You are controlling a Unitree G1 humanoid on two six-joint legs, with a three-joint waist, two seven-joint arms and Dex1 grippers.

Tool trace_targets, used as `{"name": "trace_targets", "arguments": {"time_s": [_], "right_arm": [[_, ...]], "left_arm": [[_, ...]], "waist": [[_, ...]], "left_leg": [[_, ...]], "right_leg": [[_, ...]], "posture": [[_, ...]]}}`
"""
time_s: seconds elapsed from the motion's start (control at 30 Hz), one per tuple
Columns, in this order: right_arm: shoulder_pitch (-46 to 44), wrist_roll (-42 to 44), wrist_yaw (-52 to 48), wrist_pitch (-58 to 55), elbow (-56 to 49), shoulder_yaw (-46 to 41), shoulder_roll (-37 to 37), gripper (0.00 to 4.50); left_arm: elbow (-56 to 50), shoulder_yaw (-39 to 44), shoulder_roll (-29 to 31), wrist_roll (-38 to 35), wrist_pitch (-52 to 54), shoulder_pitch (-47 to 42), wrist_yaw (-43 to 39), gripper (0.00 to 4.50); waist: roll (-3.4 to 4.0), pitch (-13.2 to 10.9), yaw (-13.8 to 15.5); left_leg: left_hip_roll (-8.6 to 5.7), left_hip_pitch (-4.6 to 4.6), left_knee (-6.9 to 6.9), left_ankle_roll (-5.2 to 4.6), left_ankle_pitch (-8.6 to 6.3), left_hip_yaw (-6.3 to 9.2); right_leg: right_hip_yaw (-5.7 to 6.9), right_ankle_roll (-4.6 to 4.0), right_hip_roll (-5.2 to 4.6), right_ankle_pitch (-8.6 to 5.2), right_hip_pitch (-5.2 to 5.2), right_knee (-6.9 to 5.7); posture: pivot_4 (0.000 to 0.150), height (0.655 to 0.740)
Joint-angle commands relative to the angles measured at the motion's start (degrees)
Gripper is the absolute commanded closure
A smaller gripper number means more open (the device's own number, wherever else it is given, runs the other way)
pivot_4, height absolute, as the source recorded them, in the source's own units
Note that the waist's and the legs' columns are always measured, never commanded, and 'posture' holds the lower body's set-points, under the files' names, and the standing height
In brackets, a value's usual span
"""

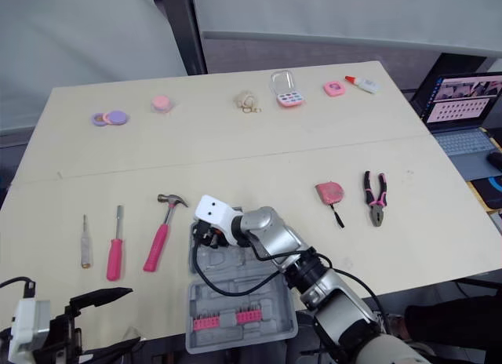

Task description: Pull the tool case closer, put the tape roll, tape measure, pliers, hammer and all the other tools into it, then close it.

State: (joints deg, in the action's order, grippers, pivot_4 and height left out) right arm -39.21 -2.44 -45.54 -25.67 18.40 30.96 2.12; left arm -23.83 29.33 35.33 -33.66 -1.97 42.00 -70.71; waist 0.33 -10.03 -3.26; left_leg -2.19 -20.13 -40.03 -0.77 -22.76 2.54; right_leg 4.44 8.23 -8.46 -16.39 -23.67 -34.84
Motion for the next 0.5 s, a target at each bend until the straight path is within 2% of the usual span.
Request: {"name": "trace_targets", "arguments": {"time_s": [0.03,0.3,0.5], "right_arm": [[1.3,0.0,0.0,-0.8,-1.0,0.0,-0.3,2.54],[0.5,4.3,-1.5,-4.3,-7.5,-3.8,-0.7,2.54],[-0.5,9.5,-3.5,-14.3,-21.3,-7.4,3.7,2.54]], "left_arm": [[0.4,-0.3,-0.2,0.0,-1.2,0.2,-0.6,0.0],[0.6,-0.3,0.6,-1.0,-0.3,-1.0,-0.2,0.0],[1.1,0.3,3.1,-3.0,4.0,-6.8,1.9,0.0]], "waist": [[0.0,0.0,0.0],[0.02,0.0,0.1],[0.01,0.0,0.3]], "left_leg": [[0.0,0.0,0.0,0.0,0.0,0.0],[0.0,-0.02,-0.01,0.0,0.0,0.01],[-0.01,-0.03,-0.04,0.0,0.0,0.05]], "right_leg": [[0.0,0.0,0.0,0.0,0.0,0.0],[0.0,0.0,0.0,0.0,0.0,0.01],[-0.01,0.0,-0.02,0.0,-0.01,-0.05]], "posture": [[0.15,0.74],[0.15,0.74],[0.15,0.74]]}}
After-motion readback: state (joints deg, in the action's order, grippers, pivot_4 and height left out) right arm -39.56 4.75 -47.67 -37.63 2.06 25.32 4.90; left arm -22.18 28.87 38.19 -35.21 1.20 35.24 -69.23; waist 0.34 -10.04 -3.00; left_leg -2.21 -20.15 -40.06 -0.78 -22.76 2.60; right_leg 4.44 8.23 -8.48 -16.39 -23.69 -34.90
